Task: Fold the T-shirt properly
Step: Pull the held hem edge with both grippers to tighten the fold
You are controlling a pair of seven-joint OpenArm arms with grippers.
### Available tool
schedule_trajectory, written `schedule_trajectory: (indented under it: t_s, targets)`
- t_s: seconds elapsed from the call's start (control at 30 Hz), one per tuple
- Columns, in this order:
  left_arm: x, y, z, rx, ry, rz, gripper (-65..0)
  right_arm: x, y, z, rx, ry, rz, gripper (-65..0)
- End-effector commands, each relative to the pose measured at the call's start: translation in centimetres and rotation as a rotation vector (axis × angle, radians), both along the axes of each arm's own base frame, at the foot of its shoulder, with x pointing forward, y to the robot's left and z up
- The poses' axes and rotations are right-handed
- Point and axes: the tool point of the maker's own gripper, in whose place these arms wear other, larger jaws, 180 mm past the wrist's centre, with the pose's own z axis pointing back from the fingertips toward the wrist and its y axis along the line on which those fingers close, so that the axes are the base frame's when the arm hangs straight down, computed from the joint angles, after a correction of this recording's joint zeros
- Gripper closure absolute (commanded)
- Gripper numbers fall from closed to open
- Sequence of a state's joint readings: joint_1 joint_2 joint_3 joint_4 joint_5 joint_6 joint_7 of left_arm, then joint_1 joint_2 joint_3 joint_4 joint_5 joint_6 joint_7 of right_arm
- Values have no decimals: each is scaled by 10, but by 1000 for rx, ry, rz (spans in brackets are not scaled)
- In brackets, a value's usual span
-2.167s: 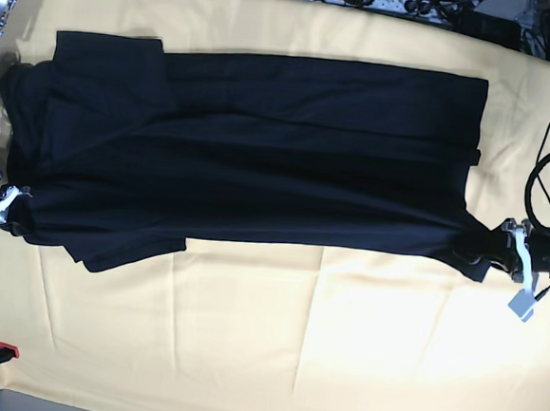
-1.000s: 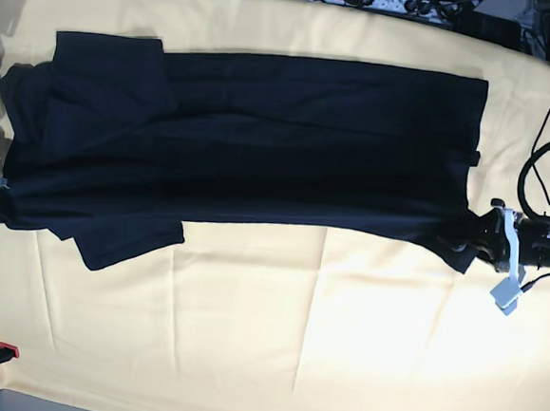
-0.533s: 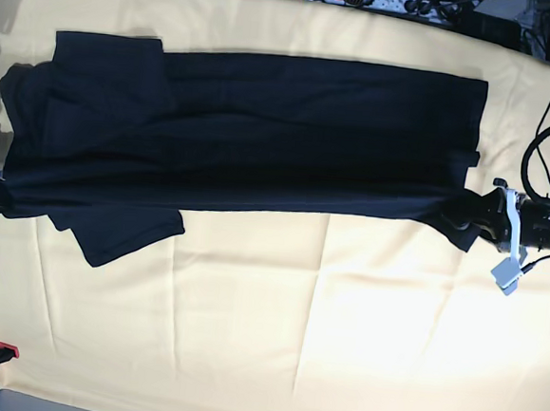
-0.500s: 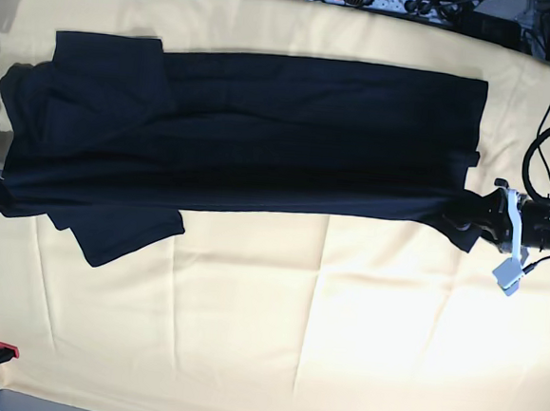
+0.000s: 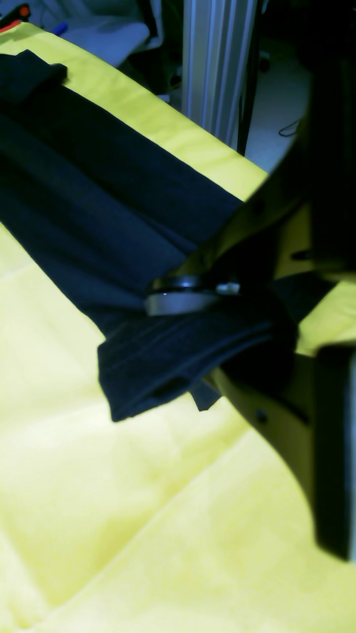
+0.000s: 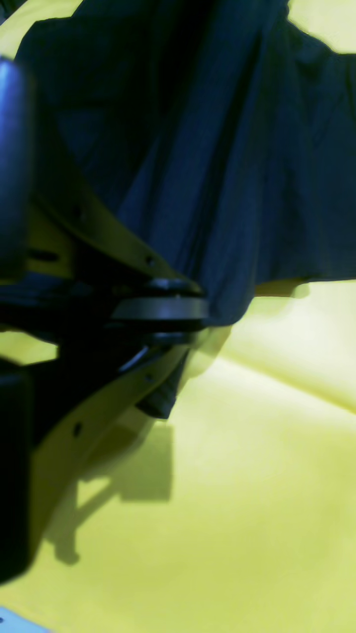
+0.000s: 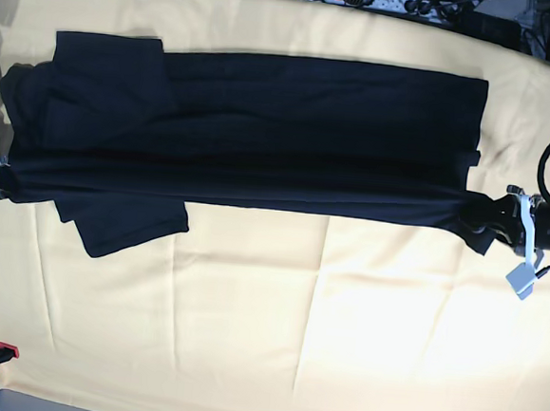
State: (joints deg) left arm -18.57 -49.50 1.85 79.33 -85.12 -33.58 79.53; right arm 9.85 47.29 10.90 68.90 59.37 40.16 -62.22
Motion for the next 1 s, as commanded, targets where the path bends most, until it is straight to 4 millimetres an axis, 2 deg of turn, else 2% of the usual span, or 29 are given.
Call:
schedule_trajectory:
  t_s: [0.0, 0.17, 0.27, 0.43, 0.73, 0.77, 0.8, 0.87, 0.9, 0.93, 0.97]
  targets:
    - [2, 9, 10, 35, -27, -3, 0, 6, -17, 20, -57, -32, -13, 0]
    - [-27, -6, -9, 44, 26, -66, 0, 5, -18, 19, -60, -28, -13, 0]
    - [-42, -17, -13, 56, 15, -141, 0, 3, -18, 17, -62, -23, -13, 0]
    - [-44, -12, -8, 86, 2, -160, 0, -2, -24, 9, -104, 7, -16, 0]
    - [-49, -10, -13, 90, 35, -141, 0, 0, -22, 11, -94, -4, -16, 0]
    - [-51, -10, -14, 89, 42, -141, 0, 0, -21, 12, -85, -9, -15, -8]
    - [-53, -10, -17, 89, 51, -141, -1, 1, -19, 13, -72, -15, -14, -87]
    - [-58, -10, -21, 87, 67, -142, -173, 4, -16, 17, -50, -31, -13, -279]
    - [-59, -10, -22, 86, 72, -143, -265, 7, -14, 20, -41, -42, -12, -353]
    - [-61, -10, -24, 86, 77, -143, -342, 10, -13, 25, -30, -55, -11, -388]
    - [-62, -10, -25, 85, 82, -143, -385, 14, -11, 30, -18, -71, -9, -392]
